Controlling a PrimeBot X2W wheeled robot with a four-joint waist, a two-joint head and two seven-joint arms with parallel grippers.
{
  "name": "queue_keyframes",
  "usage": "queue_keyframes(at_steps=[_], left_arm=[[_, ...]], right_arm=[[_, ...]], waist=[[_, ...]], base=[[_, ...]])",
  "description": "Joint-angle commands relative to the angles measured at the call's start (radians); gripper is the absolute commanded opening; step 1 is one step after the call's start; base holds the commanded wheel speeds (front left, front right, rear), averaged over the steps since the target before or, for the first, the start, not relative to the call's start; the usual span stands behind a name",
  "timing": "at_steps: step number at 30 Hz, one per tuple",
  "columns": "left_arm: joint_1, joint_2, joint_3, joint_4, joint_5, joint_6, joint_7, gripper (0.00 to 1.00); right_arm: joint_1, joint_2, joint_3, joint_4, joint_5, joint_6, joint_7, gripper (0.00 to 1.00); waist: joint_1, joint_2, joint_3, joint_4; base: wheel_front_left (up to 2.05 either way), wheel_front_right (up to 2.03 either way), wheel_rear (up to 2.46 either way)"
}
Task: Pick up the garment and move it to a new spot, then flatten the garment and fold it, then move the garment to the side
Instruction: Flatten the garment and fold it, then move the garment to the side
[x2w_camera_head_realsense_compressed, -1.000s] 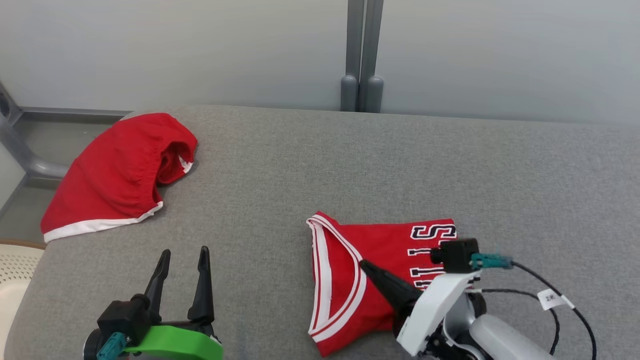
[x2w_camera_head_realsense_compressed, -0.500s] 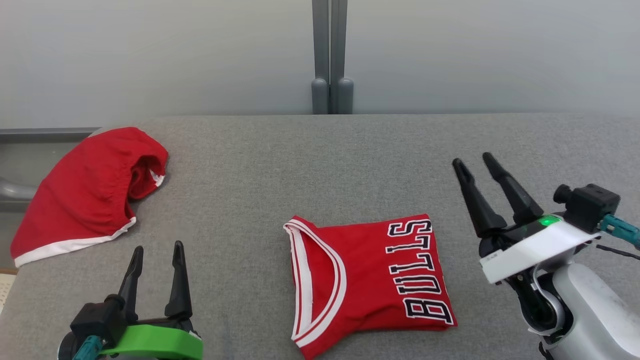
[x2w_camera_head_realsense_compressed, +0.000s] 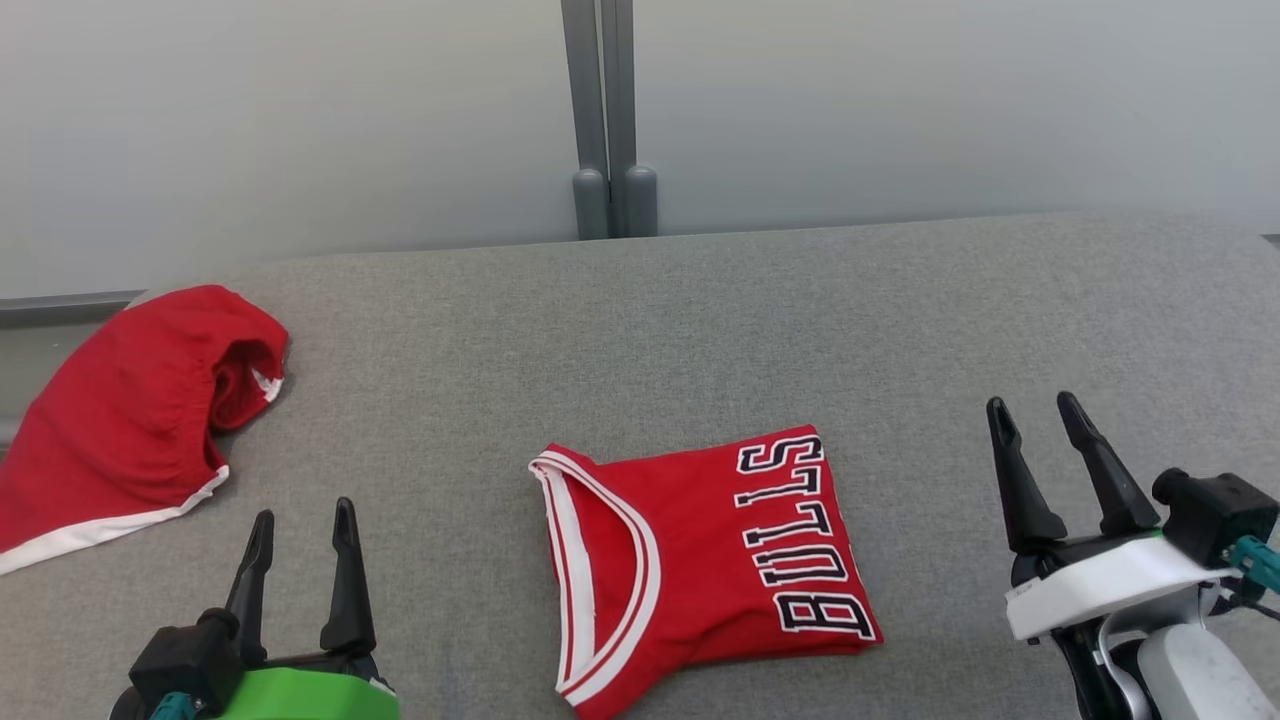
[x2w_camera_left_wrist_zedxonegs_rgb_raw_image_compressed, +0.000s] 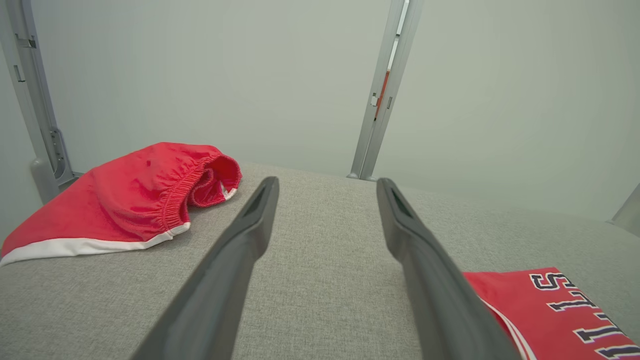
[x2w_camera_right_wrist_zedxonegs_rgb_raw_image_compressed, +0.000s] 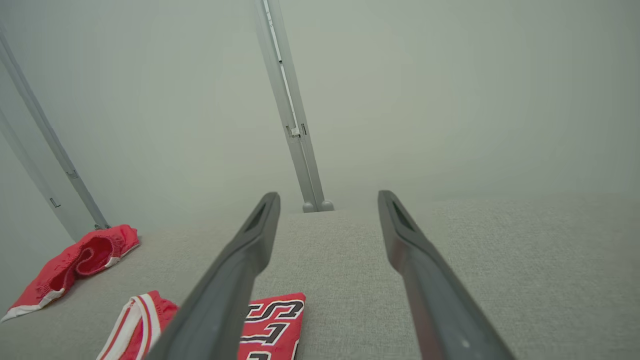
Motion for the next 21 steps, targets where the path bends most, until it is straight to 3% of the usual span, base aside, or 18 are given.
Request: queue_keyframes(at_steps=[1,21], left_arm=[[0.013,0.002,0.000,-0.001,0.003,0.005,0.000,1.00],[0.001,0.002,-0.011,0.007,0.026,-0.001,0.000,1.00]], right_arm=[[0.014,0.005,-0.008,0.009,-0.016,0.001,-0.004,1.00],[0.015,0.024,-0.002,0.101,-0.042,0.001,-0.004,1.00]], waist=[[0.0000,-0.0001,0.001,-0.001],[0.0000,-0.0001,-0.005,0.009]], base=[[0.00,0.00,0.00],[0.00,0.00,0.00]])
